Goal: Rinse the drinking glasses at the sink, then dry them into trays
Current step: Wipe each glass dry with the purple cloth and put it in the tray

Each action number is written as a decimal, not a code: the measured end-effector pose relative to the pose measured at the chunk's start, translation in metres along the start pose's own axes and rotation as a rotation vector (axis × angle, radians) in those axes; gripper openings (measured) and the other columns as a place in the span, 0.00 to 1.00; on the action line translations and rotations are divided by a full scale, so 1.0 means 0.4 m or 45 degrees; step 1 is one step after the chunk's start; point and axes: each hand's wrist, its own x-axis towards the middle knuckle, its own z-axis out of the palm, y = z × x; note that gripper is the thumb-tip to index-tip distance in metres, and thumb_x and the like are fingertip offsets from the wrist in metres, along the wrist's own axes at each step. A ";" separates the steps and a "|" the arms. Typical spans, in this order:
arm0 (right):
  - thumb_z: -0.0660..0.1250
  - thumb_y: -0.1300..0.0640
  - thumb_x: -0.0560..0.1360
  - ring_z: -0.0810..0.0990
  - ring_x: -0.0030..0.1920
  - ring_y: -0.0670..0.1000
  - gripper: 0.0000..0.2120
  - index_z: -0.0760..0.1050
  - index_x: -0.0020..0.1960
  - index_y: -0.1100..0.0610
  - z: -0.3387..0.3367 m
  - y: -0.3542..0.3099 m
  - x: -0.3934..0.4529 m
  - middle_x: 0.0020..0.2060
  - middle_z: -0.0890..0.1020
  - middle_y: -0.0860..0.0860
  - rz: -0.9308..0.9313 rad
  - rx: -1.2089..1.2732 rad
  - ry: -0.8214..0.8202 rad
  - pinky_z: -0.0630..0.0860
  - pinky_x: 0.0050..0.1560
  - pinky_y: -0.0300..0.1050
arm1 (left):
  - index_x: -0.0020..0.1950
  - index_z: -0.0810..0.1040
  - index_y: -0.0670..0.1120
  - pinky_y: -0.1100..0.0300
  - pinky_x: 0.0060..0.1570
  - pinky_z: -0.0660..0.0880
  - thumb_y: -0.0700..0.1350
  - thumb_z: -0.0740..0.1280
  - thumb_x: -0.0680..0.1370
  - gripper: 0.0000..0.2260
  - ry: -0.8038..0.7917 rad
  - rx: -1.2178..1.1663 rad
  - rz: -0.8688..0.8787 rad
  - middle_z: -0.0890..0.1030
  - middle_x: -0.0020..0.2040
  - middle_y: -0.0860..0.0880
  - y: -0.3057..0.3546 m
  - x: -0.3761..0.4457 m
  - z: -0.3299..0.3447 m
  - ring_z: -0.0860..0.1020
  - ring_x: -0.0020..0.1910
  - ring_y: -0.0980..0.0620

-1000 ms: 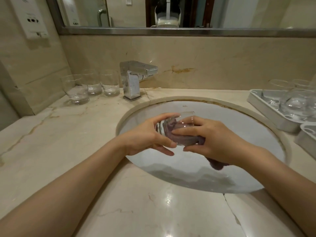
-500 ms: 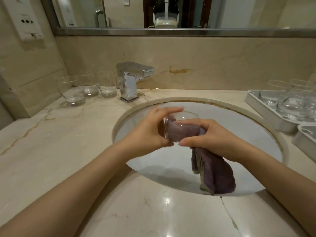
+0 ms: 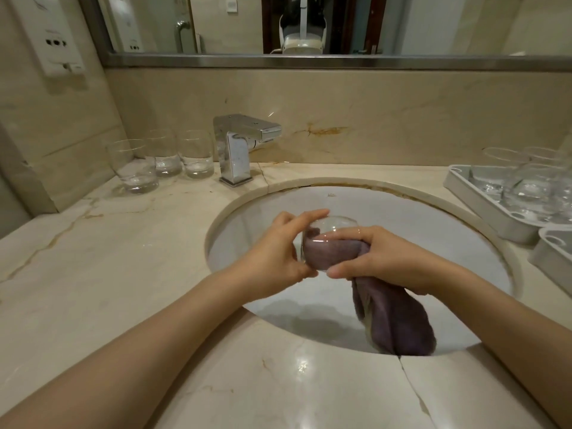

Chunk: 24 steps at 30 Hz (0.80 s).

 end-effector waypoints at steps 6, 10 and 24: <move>0.75 0.58 0.63 0.78 0.34 0.46 0.19 0.80 0.54 0.49 -0.005 -0.014 -0.002 0.35 0.82 0.47 0.080 0.255 -0.016 0.77 0.38 0.38 | 0.68 0.64 0.63 0.68 0.53 0.74 0.31 0.74 0.68 0.39 0.160 0.182 0.222 0.66 0.58 0.52 -0.001 0.008 -0.004 0.74 0.55 0.54; 0.76 0.61 0.69 0.79 0.48 0.41 0.19 0.79 0.56 0.44 0.016 -0.003 -0.004 0.48 0.82 0.41 -0.254 -0.362 0.153 0.73 0.51 0.33 | 0.66 0.71 0.59 0.58 0.41 0.82 0.28 0.74 0.67 0.36 -0.036 -0.303 -0.095 0.72 0.59 0.53 0.024 0.002 -0.035 0.82 0.46 0.46; 0.75 0.58 0.69 0.81 0.39 0.44 0.16 0.80 0.54 0.48 0.014 -0.006 0.000 0.40 0.84 0.44 0.074 0.051 0.023 0.77 0.45 0.38 | 0.71 0.65 0.58 0.69 0.51 0.75 0.32 0.74 0.69 0.38 0.012 0.051 0.039 0.66 0.59 0.51 -0.003 -0.001 0.001 0.75 0.52 0.54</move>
